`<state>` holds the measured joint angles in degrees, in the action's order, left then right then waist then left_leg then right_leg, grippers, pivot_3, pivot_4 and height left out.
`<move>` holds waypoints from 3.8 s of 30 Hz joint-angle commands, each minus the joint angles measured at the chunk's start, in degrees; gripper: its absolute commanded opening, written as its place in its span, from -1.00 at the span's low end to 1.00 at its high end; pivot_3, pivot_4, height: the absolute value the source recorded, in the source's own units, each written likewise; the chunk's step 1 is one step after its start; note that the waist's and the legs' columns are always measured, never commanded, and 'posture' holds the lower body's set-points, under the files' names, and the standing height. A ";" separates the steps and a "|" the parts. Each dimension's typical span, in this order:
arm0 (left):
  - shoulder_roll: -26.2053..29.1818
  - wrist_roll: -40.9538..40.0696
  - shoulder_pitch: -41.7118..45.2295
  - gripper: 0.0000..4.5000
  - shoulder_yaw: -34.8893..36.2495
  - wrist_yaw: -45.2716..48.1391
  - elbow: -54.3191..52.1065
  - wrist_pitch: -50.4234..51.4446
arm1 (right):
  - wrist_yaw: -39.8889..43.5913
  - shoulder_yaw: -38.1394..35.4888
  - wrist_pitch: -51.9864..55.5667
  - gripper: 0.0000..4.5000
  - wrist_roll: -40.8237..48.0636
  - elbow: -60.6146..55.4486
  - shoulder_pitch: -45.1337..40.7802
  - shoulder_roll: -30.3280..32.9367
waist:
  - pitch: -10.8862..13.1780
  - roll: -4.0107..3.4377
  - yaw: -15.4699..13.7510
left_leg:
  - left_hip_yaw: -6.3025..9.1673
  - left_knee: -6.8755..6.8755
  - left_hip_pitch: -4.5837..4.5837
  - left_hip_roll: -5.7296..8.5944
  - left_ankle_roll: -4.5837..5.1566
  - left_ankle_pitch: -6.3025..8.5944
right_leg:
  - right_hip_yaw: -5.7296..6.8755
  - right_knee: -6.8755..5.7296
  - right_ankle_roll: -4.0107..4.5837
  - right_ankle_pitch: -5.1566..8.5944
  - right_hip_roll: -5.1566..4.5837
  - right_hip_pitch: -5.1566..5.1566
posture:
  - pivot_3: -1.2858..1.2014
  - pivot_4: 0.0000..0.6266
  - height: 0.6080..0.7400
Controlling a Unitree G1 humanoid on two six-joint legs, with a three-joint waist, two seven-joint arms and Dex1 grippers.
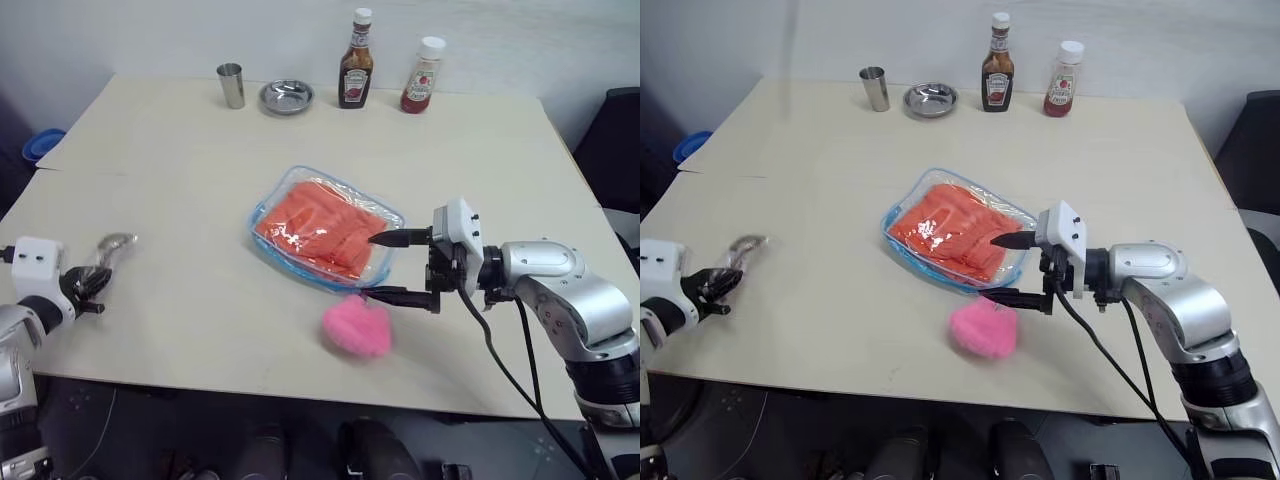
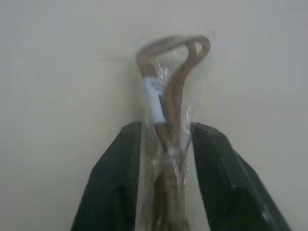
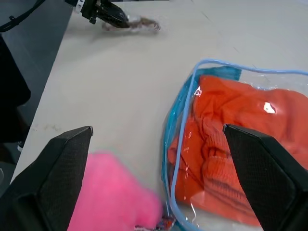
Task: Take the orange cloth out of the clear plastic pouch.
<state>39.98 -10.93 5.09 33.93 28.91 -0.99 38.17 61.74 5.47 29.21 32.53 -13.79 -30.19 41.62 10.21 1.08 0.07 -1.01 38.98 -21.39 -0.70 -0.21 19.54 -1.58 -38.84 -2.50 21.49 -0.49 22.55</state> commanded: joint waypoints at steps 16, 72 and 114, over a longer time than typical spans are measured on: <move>20.66 -14.39 -2.83 0.72 -3.98 26.83 -16.47 -6.30 | 2.36 -2.19 -0.22 1.00 -0.72 -1.00 1.11 0.55 | 0.04 -0.19 1.55 | 0.15 -0.13 0.02 0.02 -0.04 -0.01 | 0.13 0.19 0.03 0.01 -0.02 -0.10 | 0.03 -0.52 1.00; 3.18 14.35 20.70 -0.93 -44.15 27.12 -13.13 -12.27 | -9.93 -10.01 6.46 1.00 2.75 -15.30 15.95 2.93 | 0.03 -0.12 1.43 | 0.14 0.16 -0.27 0.02 -0.17 -0.15 | 0.01 -0.55 0.02 0.01 0.12 0.23 | 0.03 -0.52 1.00; 6.38 -15.84 26.29 0.55 -36.84 37.37 -19.73 -1.09 | -5.38 -8.11 5.50 -0.35 -0.96 -17.51 33.07 9.25 | 0.03 -0.12 1.40 | 0.20 0.14 -0.11 0.02 -0.17 -0.15 | 0.03 -0.14 0.02 0.01 0.15 -0.04 | 0.03 -0.52 1.00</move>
<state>45.75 -26.66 30.34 -3.17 66.35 -19.55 38.14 56.42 -2.64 35.09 31.38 -29.62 2.81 51.40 10.24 0.96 1.47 -0.81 39.12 -21.50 -0.68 -0.38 19.39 -1.55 -38.99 -2.47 21.51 -0.33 22.51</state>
